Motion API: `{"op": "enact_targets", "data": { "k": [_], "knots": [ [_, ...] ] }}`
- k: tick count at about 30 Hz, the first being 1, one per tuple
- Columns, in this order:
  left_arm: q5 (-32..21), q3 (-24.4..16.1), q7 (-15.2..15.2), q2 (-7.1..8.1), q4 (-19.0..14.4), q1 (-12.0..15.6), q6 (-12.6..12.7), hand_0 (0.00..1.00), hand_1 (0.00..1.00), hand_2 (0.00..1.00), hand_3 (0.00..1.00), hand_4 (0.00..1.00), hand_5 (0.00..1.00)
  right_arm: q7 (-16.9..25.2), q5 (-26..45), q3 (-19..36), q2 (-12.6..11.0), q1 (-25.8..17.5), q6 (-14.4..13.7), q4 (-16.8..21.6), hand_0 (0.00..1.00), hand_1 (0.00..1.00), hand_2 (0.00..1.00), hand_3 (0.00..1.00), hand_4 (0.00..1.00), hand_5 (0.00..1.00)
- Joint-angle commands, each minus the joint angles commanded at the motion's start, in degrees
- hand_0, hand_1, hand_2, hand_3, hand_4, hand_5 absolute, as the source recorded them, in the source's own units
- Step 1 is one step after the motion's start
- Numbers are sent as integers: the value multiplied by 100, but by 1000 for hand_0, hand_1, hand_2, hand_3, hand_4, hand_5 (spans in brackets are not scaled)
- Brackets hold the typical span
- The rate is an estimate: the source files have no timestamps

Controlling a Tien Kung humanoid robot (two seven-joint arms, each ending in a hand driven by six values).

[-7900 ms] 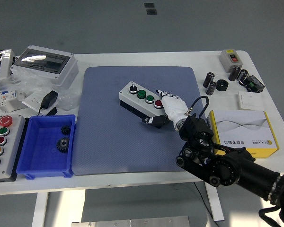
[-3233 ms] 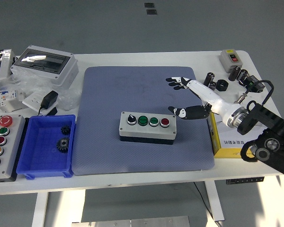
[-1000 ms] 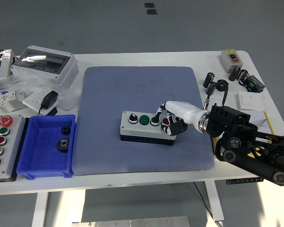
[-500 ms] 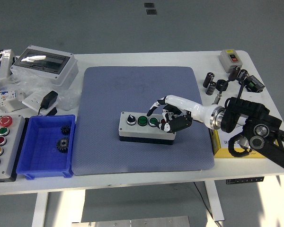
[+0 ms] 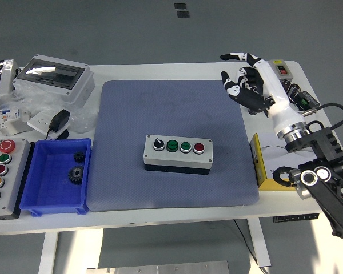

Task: Pick up the button,place it on the desk,press the button,press the button

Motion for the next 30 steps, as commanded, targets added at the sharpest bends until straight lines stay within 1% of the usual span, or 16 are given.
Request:
{"op": "enact_targets", "data": {
  "k": [1,3,6,7,9,12,13,18,19,23,30],
  "knots": [
    [4,-5,6,0,0,5,0,624,585,512,579,615,155,136,-37,85,27,-98,-176,-30,325,505,599,825,932,527],
    [8,-12,15,0,0,14,0,624,585,512,579,615,155,340,-117,176,72,-255,-453,-74,325,505,599,825,932,527],
    [16,-20,23,8,0,20,0,624,585,512,579,615,155,453,-187,197,128,-399,-805,-141,325,505,599,825,932,527],
    [19,-20,24,12,0,19,-1,624,585,512,581,615,155,464,-204,183,143,-422,-880,-164,707,776,818,919,972,599],
    [22,-14,23,21,0,12,-3,624,585,512,581,615,155,476,-223,148,158,-435,-952,-197,707,776,818,919,972,599],
    [32,-1,18,40,0,-7,-8,624,585,512,581,615,155,489,-204,85,161,-410,-964,-242,707,776,818,919,972,599],
    [40,0,17,46,0,-16,-11,625,585,515,581,615,156,495,-184,68,159,-400,-952,-255,844,858,900,962,995,822],
    [83,1,19,72,0,-40,-21,625,585,515,581,615,156,568,144,26,148,-391,-778,-335,844,858,900,962,995,822],
    [88,0,19,77,0,-42,-22,625,586,517,580,616,157,578,208,21,148,-395,-747,-348,871,871,901,972,997,824],
    [106,-8,19,95,0,-44,-24,625,586,517,580,616,157,612,451,6,161,-414,-645,-400,871,871,901,972,997,824],
    [73,-24,17,74,0,-18,-12,625,586,518,580,617,157,666,608,38,196,-447,-655,-466,871,875,898,972,994,821]
  ]
}}
